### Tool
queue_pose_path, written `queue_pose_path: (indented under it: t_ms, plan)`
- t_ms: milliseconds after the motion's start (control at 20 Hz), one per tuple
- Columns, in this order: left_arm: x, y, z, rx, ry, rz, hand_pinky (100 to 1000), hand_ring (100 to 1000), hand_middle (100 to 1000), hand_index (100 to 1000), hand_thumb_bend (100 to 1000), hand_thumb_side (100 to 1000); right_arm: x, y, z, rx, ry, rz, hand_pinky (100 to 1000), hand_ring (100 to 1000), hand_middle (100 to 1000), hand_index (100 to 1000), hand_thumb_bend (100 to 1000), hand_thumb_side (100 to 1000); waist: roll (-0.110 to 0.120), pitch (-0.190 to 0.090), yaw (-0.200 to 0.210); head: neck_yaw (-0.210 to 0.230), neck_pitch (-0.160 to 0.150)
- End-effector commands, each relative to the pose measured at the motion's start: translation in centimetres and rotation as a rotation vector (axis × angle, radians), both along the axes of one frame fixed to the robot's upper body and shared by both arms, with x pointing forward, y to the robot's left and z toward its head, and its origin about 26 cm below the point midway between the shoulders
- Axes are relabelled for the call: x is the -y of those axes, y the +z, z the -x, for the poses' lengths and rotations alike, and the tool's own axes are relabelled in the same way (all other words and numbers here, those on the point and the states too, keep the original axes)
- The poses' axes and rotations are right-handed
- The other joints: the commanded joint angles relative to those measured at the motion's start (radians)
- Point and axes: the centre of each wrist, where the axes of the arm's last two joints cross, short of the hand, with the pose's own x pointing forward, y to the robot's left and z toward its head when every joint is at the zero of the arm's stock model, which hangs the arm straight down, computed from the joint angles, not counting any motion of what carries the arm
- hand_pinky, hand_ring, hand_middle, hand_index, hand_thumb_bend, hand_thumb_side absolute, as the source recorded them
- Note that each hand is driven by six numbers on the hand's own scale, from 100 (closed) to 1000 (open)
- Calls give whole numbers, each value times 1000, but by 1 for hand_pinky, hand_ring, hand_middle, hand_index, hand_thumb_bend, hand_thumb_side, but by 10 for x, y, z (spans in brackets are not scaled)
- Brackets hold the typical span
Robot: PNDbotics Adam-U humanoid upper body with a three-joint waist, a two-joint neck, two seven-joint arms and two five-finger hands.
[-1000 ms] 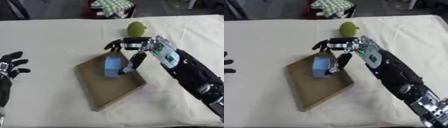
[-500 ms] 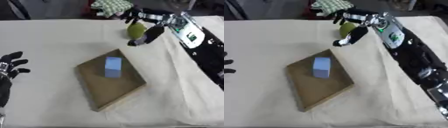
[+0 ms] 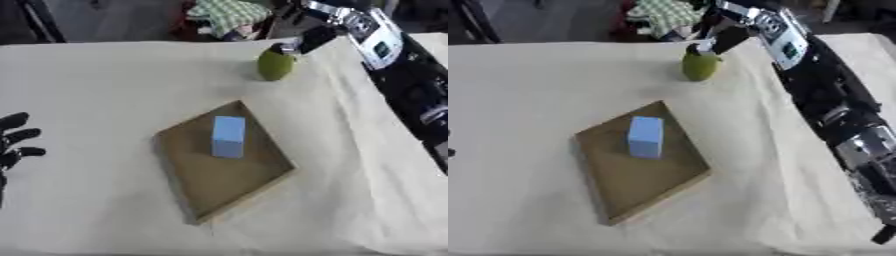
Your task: Pick up objects on the table and place them in the box.
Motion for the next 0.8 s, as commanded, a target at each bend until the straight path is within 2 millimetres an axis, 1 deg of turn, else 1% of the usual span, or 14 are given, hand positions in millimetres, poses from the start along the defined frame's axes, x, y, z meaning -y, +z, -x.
queue_pose_path:
  t_ms: [50, 300, 550, 700, 750, 800]
  plan:
    - [3, 9, -2, 28, -25, -1, 615, 747, 794, 735, 100, 728, 11, -3, -4, 8, -74, 13, 790, 861, 910, 978, 464, 336, 3, -11, 11, -28, -19]
    - [4, 10, -2, 30, -32, 1, 616, 747, 794, 735, 100, 728, 14, -29, -6, -32, -150, 48, 801, 869, 915, 979, 453, 336, 4, -8, 29, -46, -23]
    - [5, 10, -3, 31, -38, 0, 617, 747, 794, 735, 100, 728, 20, -46, -4, -22, -257, 110, 806, 870, 914, 974, 432, 332, 5, -7, 41, -57, -28]
    - [5, 10, -2, 30, -37, 0, 617, 747, 794, 735, 100, 729, 22, -55, -3, -18, -293, 149, 782, 842, 859, 938, 406, 309, 5, -6, 43, -60, -29]
    - [5, 10, -2, 30, -37, 0, 617, 747, 794, 735, 100, 729, 22, -57, -3, -18, -299, 158, 763, 809, 794, 899, 354, 275, 4, -6, 43, -60, -29]
    - [5, 10, -3, 31, -37, 0, 617, 747, 794, 735, 100, 729, 22, -60, -2, -20, -303, 167, 758, 801, 779, 878, 336, 263, 4, -6, 43, -60, -30]
